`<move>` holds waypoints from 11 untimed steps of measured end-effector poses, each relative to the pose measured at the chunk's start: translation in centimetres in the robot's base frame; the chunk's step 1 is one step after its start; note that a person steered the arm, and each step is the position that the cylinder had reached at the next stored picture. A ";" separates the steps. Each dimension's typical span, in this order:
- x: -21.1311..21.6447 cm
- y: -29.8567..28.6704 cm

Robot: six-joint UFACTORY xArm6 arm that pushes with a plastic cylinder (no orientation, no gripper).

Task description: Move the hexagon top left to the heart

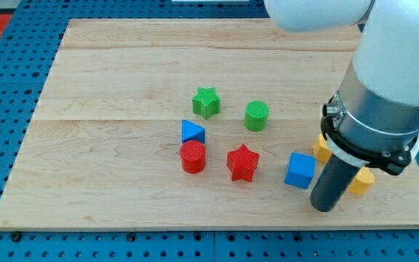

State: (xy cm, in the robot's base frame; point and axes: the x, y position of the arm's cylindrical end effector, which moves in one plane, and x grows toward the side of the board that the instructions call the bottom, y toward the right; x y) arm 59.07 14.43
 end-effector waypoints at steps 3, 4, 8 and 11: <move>0.5 0.9; 0.6 0.8; 0.0 2.2; -8.1 2.8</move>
